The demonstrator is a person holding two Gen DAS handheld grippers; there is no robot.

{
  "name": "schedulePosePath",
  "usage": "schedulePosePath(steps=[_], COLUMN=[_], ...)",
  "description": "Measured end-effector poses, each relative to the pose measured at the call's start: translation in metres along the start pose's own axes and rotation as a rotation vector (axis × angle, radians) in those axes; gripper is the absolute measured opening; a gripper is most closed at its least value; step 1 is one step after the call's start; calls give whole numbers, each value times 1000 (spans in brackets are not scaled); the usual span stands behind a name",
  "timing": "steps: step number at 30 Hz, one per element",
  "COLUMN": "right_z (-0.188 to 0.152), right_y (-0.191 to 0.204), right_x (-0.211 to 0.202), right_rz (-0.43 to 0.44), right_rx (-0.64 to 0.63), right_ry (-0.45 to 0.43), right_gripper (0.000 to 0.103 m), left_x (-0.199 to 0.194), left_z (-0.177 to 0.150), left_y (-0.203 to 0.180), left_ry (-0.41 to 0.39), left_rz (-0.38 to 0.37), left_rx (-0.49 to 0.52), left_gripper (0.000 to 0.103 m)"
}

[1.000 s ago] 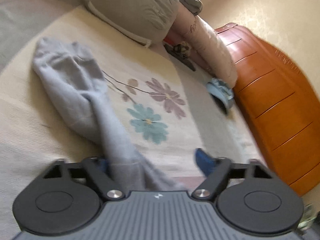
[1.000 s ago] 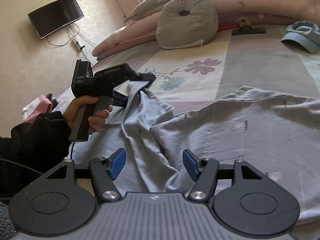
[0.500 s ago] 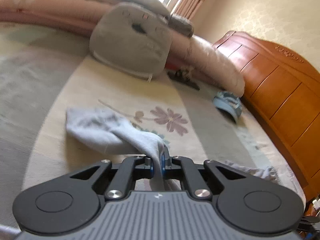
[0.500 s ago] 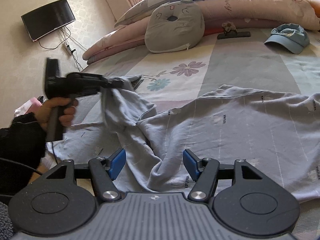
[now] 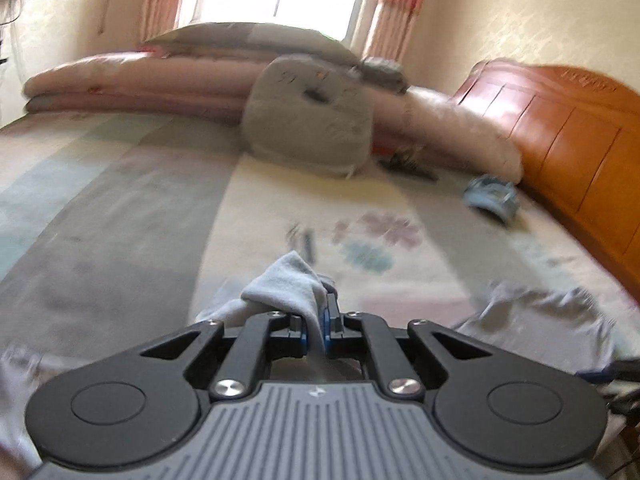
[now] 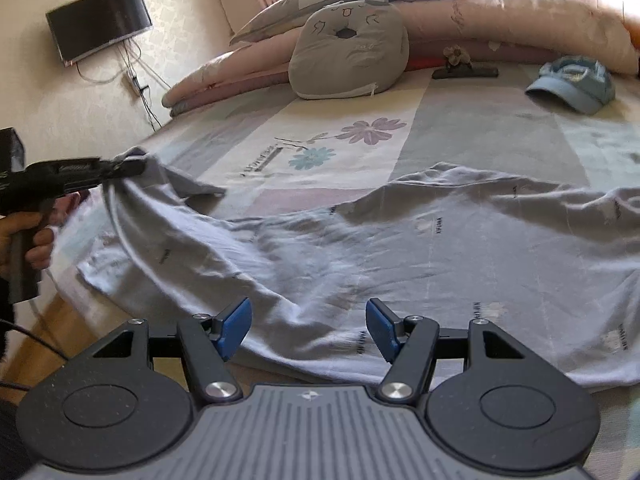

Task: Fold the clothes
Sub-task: 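Lift the leg with the left tool while the right tool releases its leg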

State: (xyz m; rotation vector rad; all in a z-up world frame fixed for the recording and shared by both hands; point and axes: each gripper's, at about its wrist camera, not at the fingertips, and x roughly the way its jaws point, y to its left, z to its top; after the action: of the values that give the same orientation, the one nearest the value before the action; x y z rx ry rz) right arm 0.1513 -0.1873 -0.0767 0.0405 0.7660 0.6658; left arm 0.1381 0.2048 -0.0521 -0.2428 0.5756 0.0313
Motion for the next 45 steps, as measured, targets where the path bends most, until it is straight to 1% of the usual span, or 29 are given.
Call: schedulePosePath(steps=[1, 3, 6, 10, 12, 13, 14, 16, 18, 19, 21, 22, 24, 26, 28, 31, 33, 34, 36, 39, 42, 45], right_z=[-2, -5, -11, -15, -16, -18, -20, -22, -22, -21, -19, -17, -10, 1, 14, 39, 58, 67, 85, 100, 105, 104], right_y=[1, 7, 12, 13, 13, 13, 13, 11, 10, 10, 11, 11, 11, 10, 10, 16, 23, 27, 34, 46, 61, 76], right_x=[1, 4, 10, 15, 18, 20, 23, 25, 23, 22, 21, 21, 20, 19, 21, 31, 44, 53, 78, 116, 147, 167], right_rz=[-15, -55, -97, -103, -111, -119, -128, -129, -128, -130, -131, -132, -126, -106, -76, -19, 28, 54, 119, 209, 281, 319], right_rx=[-24, -97, -182, -207, -223, -237, -246, -248, -242, -244, -255, -263, -274, -285, -295, -332, -369, -382, -403, -428, -489, -556], right_ry=[4, 24, 61, 81, 90, 102, 117, 124, 126, 127, 131, 130, 123, 107, 91, 67, 58, 60, 81, 129, 175, 219], right_gripper=[67, 59, 52, 47, 43, 43, 42, 42, 42, 42, 42, 42, 42, 42, 42, 42, 42, 42, 42, 42, 42, 42], left_x=[0, -1, -4, -11, -9, -6, -1, 8, 10, 7, 0, -3, -11, -17, -22, -25, -26, -25, -27, -26, -23, -22], left_z=[-6, -16, -27, -31, -33, -35, -38, -44, -49, -51, -51, -51, -49, -45, -40, -30, -24, -21, -16, -13, -16, -22], left_y=[4, 10, 17, 22, 25, 27, 29, 35, 38, 40, 44, 47, 51, 55, 59, 54, 46, 41, 31, 19, 8, 2], left_ry=[13, 31, 41, 32, 36, 44, 69, 123, 158, 161, 162, 162, 165, 169, 166, 161, 162, 164, 157, 171, 198, 207], left_rz=[12, 29, 39, 45, 47, 51, 59, 85, 98, 95, 95, 96, 121, 137, 152, 147, 133, 126, 110, 89, 98, 106], left_rx=[-17, -52, -84, -95, -97, -96, -104, -119, -119, -122, -129, -132, -124, -121, -118, -93, -64, -48, -8, 36, 85, 112], left_gripper=[5, 5, 5, 5, 5, 5, 7, 10, 15, 15, 22, 23, 25, 28, 28, 30, 37, 38, 41, 45, 46, 46])
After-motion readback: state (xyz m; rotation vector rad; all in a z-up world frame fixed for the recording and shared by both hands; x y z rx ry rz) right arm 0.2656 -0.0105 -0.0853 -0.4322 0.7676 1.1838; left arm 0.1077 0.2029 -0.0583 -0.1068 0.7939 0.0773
